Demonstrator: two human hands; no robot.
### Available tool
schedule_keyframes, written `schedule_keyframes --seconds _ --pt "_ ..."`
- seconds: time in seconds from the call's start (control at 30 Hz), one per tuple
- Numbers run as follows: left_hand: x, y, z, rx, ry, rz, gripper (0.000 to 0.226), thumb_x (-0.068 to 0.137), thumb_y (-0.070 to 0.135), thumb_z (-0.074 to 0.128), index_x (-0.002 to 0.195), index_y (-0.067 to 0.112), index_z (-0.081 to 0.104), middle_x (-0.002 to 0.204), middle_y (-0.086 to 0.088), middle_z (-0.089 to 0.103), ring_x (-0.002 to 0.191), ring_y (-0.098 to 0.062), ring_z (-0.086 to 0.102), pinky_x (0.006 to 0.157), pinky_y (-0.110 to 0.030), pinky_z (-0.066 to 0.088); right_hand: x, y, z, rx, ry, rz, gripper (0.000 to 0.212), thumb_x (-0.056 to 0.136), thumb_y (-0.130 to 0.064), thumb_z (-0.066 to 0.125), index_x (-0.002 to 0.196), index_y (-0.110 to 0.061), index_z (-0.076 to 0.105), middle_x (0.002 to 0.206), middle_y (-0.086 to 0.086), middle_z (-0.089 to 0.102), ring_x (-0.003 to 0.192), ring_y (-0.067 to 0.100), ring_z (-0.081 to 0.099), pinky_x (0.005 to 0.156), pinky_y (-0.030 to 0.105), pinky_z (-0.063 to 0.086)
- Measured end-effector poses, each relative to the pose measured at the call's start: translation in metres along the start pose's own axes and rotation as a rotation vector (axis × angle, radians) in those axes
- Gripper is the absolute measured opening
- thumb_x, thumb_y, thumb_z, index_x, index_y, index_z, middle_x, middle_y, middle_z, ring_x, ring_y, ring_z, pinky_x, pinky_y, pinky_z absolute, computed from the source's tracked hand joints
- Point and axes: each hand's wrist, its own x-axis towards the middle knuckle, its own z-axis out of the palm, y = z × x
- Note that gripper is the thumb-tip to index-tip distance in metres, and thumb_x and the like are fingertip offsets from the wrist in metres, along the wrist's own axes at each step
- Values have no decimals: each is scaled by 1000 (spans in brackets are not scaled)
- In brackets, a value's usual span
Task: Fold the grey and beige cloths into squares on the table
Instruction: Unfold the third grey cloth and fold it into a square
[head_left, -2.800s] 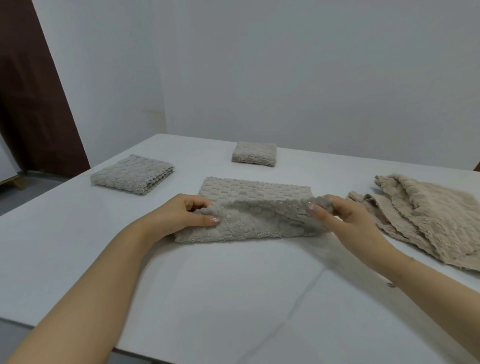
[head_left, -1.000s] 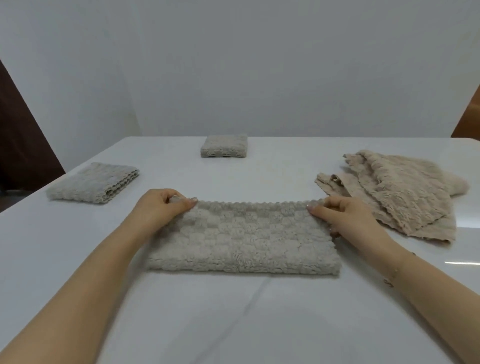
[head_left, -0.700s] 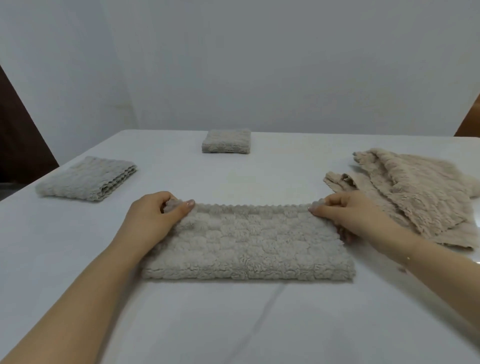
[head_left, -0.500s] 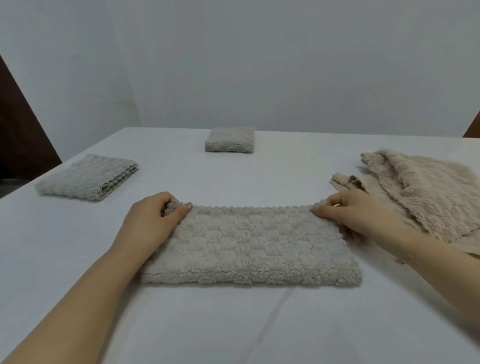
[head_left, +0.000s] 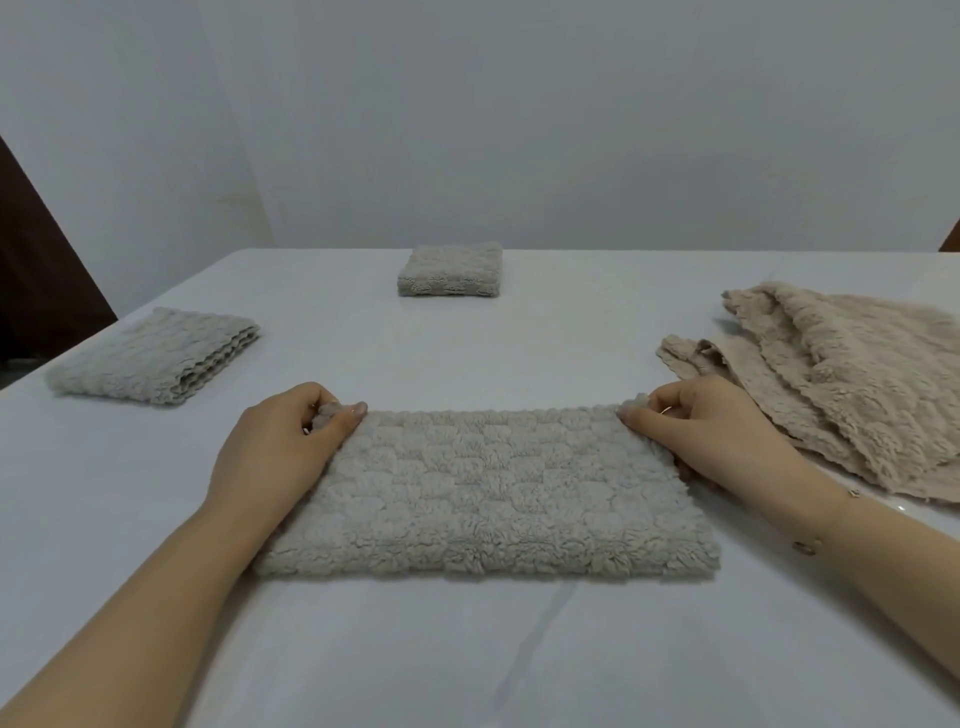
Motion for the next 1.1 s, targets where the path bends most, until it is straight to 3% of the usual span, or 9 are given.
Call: schedule_keyframes --seconds 0.23,0.43,0.57,0.7,0.8,0.87,0.93,1.0,1.1 --pt "0 5 1 48 30 -13 32 90 52 52 74 24 55 63 4 62 63 -13 56 58 -32 43 2 1 3 -111 46 -48 45 90 -32 61 63 3 57 51 17 61 34 11 49 45 20 42" --pt "-2 11 -1 142 63 -20 30 86 54 56 76 25 55 66 7 60 64 -9 54 52 -27 33 2 4 5 -265 129 -78 33 87 -37 63 64 -14 58 40 -6 51 40 5 46 47 24 31" --pt "-4 8 -7 177 114 13 29 88 54 51 91 25 53 82 9 59 74 -12 56 59 -30 39 -4 -4 4 -401 140 -124 26 89 -41 60 84 -16 54 54 -4 55 52 10 51 50 28 35" --pt "-19 29 -15 177 228 215 25 95 41 44 100 22 57 99 7 59 93 -17 55 78 -37 44 -16 -21 1 -600 241 -311 31 93 -46 47 111 -22 54 101 -8 59 85 10 56 67 28 45" --pt "-40 60 -6 74 30 324 35 97 44 34 107 22 60 108 10 58 103 -10 51 84 -25 36 -28 -44 16 -525 109 -442 37 95 -42 44 122 -22 59 133 -8 51 123 9 43 96 16 27" --pt "-50 72 7 138 -133 354 50 95 50 26 127 24 53 130 8 53 121 -10 46 98 -24 33 -35 -52 35 -541 -46 -461 48 98 -43 37 139 -20 46 152 -7 34 140 7 25 104 10 7" --pt "-55 70 21 284 -294 357 56 98 52 19 147 27 28 155 8 26 142 -8 21 115 -26 15 -37 -50 53 -587 -181 -442 57 100 -46 28 149 -18 26 159 -4 14 146 7 7 110 14 -4" --pt "-58 62 29 377 -403 347 61 95 57 5 151 33 5 160 13 0 145 -1 -4 119 -29 -3 -37 -44 62 -633 -278 -383 62 99 -49 20 152 -18 9 161 -4 0 146 5 -4 115 21 -8" --pt "-57 49 28 389 -406 343 74 80 65 -12 149 40 -4 157 18 -10 142 3 -13 119 -30 -8 -37 -35 62 -676 -314 -339 66 98 -53 15 152 -21 -1 160 -6 -8 145 5 -11 117 25 -10"
